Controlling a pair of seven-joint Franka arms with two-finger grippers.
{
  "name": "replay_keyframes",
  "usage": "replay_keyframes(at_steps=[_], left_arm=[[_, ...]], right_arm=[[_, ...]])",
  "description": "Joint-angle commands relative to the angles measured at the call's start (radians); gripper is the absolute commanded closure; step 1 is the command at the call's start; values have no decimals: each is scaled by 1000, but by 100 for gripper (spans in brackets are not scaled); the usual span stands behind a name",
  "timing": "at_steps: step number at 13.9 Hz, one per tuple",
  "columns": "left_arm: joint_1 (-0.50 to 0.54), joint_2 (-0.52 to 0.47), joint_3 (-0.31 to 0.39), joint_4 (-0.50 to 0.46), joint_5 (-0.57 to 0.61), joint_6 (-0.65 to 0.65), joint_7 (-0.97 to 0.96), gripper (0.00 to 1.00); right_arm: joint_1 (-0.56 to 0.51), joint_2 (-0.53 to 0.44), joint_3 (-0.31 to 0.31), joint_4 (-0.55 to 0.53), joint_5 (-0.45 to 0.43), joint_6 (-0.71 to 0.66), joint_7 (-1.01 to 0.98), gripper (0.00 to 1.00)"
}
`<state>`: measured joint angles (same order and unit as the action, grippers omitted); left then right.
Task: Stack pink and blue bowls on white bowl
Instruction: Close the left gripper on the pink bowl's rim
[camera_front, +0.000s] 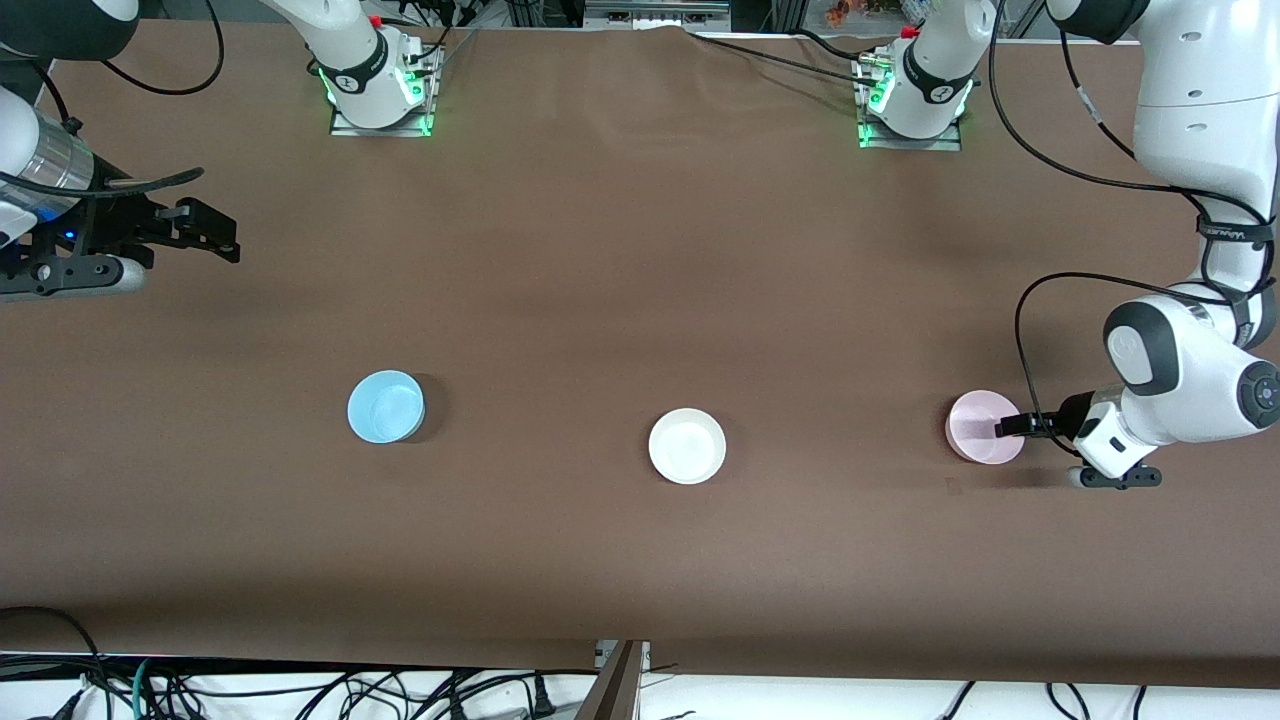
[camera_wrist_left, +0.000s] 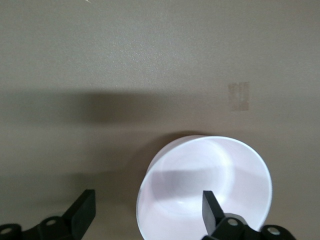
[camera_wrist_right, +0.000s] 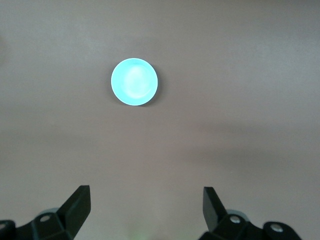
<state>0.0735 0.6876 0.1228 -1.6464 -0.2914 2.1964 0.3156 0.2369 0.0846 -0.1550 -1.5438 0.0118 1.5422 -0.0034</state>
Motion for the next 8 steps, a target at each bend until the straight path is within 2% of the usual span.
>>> replay_keyframes(at_steps=[1, 5, 7, 8], left_arm=[[-1, -17, 3, -33, -32, 28, 62, 25], [0, -26, 17, -32, -32, -4, 60, 39], [0, -28, 20, -32, -32, -13, 60, 56], [0, -30, 20, -32, -32, -15, 63, 68]], right_arm=[[-7, -14, 0, -15, 4, 3, 5, 1], [-7, -14, -1, -15, 4, 3, 5, 1], [-7, -14, -3, -15, 4, 4, 2, 1], [-7, -12, -3, -15, 4, 6, 5, 1]])
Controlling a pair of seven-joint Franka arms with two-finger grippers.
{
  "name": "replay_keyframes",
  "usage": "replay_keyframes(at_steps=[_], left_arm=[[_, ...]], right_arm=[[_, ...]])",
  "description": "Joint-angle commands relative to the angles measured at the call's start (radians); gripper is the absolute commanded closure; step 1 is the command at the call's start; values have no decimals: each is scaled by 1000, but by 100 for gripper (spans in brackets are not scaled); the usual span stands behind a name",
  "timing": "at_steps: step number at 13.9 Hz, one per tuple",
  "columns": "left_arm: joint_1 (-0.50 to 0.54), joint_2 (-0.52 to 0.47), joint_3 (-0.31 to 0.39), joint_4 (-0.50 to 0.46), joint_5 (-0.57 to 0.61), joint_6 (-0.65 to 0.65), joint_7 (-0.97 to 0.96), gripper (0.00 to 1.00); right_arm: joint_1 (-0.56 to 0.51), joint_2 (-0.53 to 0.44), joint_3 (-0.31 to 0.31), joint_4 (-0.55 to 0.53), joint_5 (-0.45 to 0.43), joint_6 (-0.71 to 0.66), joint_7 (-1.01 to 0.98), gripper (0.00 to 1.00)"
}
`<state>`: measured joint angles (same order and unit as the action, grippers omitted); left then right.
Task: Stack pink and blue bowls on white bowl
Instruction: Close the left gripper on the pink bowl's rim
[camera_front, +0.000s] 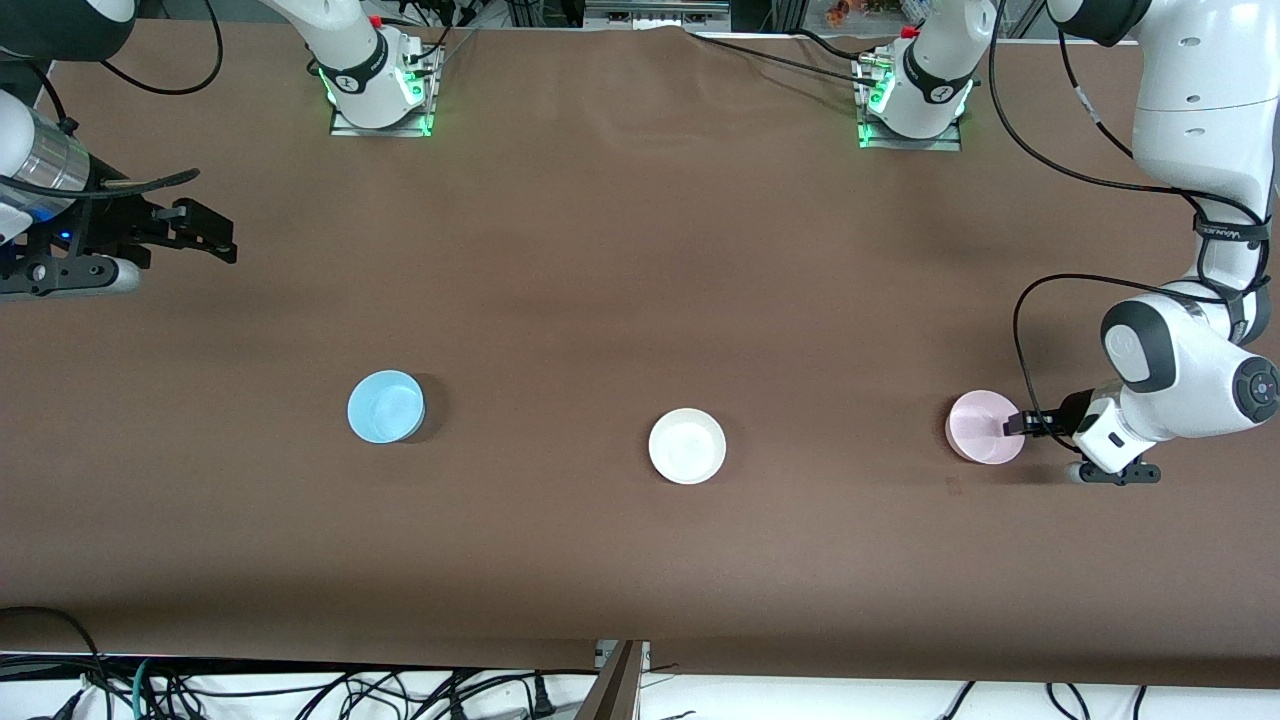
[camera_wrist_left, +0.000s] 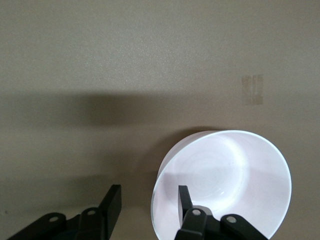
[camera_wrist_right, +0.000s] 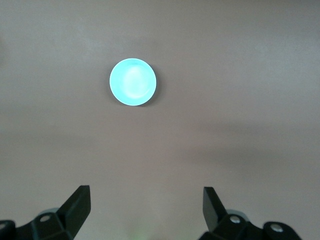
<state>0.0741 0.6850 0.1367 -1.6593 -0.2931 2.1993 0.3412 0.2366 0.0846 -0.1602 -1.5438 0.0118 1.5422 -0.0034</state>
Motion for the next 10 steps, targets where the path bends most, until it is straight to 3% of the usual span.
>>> replay_keyframes(at_steps=[1, 2, 3, 7, 10], left_arm=[[0, -27, 6, -19, -37, -21, 39, 82], [0, -27, 6, -17, -38, -32, 39, 97], [0, -27, 6, -14, -38, -41, 39, 100], [-7, -28, 4, 13, -47, -62, 24, 100], [-43, -27, -11, 143, -87, -202, -87, 100]], right_arm=[[-5, -14, 2, -15, 4, 7, 5, 1], [-7, -13, 4, -15, 4, 6, 2, 1], [-7, -14, 4, -15, 4, 6, 2, 1], [-5, -14, 4, -13, 4, 10, 5, 1], [-5, -14, 4, -13, 4, 27, 2, 1]])
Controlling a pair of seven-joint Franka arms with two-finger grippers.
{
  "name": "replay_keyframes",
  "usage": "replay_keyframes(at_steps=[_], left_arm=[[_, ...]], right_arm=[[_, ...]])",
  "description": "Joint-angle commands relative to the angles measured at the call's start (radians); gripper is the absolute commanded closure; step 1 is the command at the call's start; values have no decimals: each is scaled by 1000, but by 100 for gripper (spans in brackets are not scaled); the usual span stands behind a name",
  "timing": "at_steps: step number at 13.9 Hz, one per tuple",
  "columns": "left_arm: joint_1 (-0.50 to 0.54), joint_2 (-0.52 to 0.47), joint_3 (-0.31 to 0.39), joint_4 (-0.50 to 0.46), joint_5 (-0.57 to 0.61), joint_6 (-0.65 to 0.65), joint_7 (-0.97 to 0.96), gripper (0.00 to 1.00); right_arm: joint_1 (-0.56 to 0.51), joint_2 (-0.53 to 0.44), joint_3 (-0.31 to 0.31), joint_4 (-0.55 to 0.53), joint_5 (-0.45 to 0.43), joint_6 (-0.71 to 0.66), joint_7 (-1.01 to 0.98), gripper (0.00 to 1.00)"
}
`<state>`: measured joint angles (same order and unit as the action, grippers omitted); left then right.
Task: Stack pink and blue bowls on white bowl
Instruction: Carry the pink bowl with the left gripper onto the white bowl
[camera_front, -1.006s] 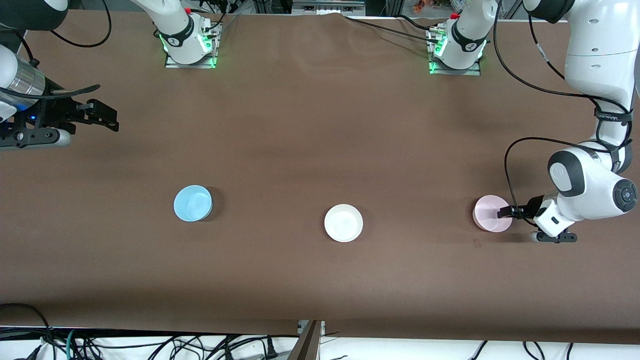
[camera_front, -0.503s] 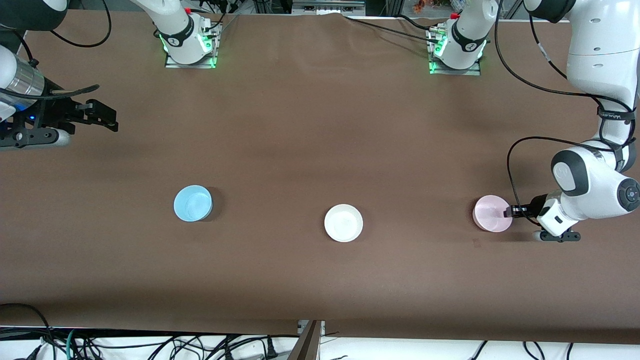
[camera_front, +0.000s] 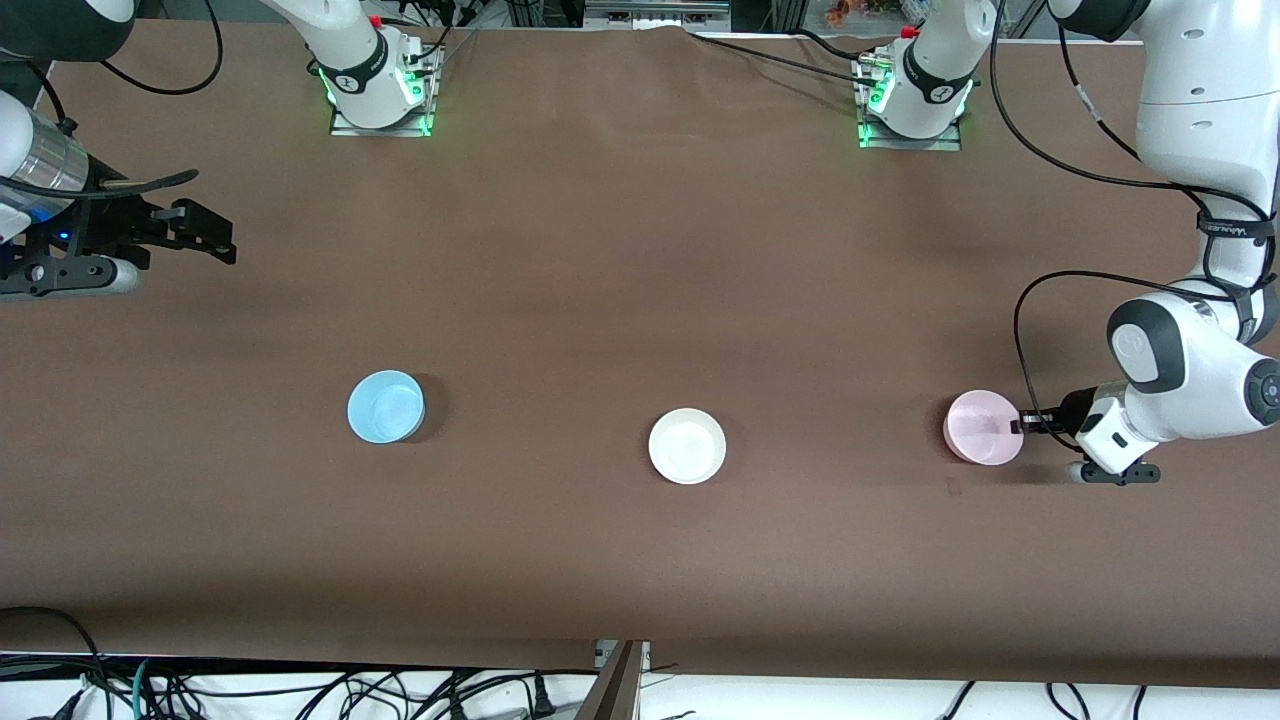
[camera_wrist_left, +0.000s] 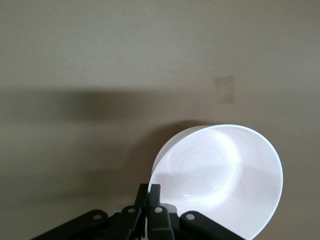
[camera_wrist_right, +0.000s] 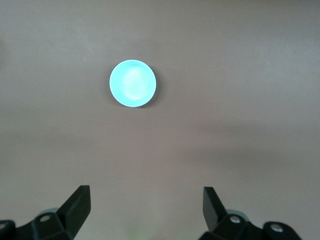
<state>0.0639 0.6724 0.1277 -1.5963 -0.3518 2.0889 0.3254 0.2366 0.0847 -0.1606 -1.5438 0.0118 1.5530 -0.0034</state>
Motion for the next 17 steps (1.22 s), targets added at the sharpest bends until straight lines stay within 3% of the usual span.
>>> replay_keyframes(at_steps=[1, 4, 8, 12, 14, 17], left_arm=[[-48, -14, -26, 111, -26, -104, -156, 100], [-77, -7, -156, 153, -21, -95, -334, 100], [-197, 16, -244, 182, -15, 0, -610, 100], [-312, 67, -249, 220, 28, 112, -790, 100], [-358, 119, -249, 278, 31, 118, -879, 100], [-386, 137, -249, 282, 37, 140, -919, 100]], right_arm=[[-5, -13, 6, -13, 4, 15, 2, 1], [-5, -14, 6, -13, 4, 15, 2, 1], [-5, -13, 6, -13, 5, 15, 0, 1], [0, -13, 6, -12, 4, 61, 2, 1], [-7, 9, 6, 7, -9, 79, 0, 1], [-31, 46, -10, 28, -7, 105, -1, 1]])
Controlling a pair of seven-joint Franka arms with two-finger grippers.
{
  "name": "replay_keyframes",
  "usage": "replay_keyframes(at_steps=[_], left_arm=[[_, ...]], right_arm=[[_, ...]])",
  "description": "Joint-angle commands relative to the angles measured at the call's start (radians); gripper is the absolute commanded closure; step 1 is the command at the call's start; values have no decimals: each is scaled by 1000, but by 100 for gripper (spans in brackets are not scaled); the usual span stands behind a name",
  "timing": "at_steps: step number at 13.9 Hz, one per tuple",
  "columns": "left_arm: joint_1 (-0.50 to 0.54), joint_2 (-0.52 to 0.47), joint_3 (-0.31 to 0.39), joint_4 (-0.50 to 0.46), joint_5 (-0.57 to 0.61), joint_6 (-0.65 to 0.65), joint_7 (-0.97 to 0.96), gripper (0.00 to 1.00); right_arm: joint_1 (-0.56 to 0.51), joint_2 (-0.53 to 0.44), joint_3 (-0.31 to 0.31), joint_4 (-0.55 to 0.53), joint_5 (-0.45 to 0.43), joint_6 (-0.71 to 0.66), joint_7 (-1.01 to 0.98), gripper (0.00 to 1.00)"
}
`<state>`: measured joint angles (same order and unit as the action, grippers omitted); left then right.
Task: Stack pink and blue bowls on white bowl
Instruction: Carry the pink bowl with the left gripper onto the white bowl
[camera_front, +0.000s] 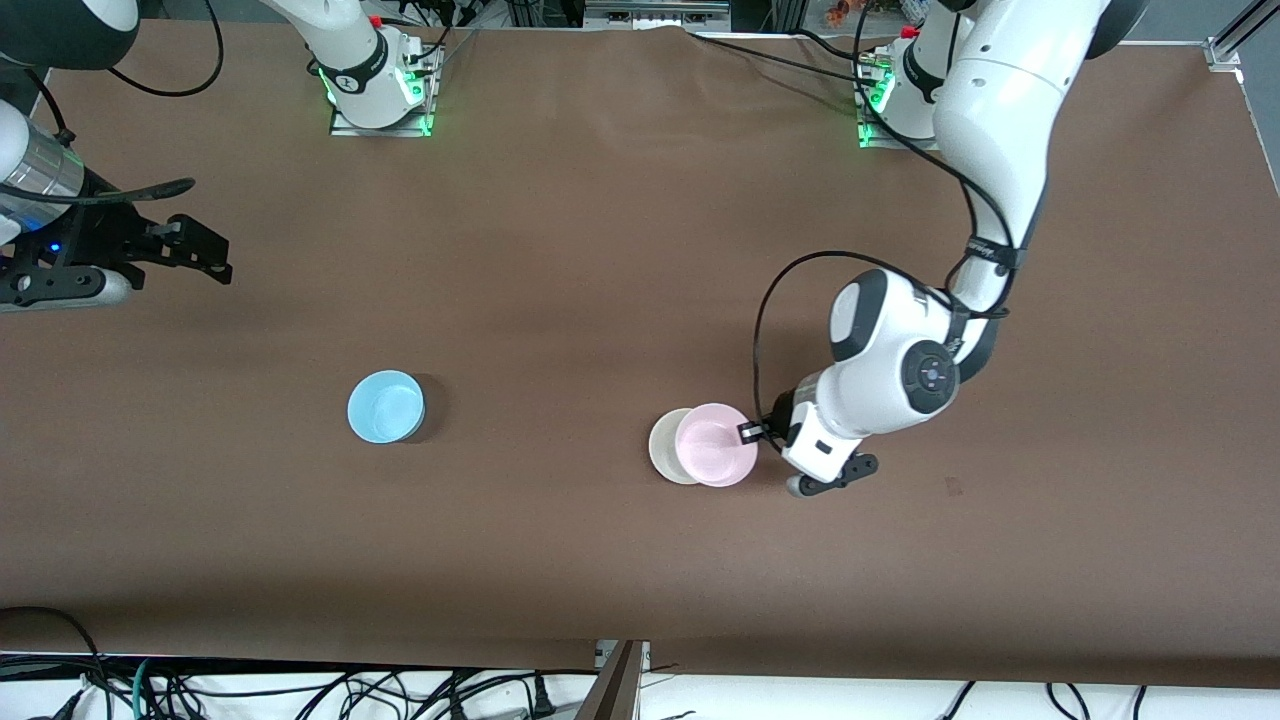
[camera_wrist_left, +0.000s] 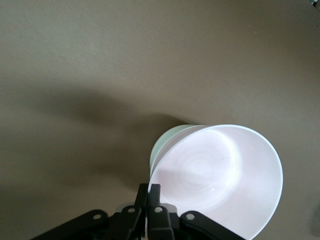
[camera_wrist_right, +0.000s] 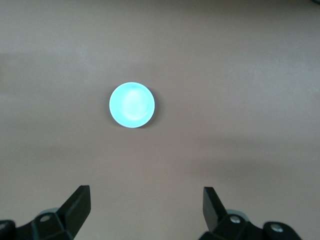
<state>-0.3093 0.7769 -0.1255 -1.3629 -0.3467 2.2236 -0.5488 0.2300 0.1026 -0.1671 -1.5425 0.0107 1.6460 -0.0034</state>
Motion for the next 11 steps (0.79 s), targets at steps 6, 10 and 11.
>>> replay_keyframes(at_steps=[6, 10, 11], left_arm=[[-39, 71, 1, 51, 121, 34, -149, 100], [-42, 68, -20, 54, 121, 39, -186, 100], [-42, 68, -25, 54, 121, 41, -192, 100]], right_arm=[[-26, 89, 1, 27, 5, 37, -3, 1], [-14, 98, 5, 25, 3, 23, -13, 1], [-11, 98, 5, 24, 3, 23, -13, 1]])
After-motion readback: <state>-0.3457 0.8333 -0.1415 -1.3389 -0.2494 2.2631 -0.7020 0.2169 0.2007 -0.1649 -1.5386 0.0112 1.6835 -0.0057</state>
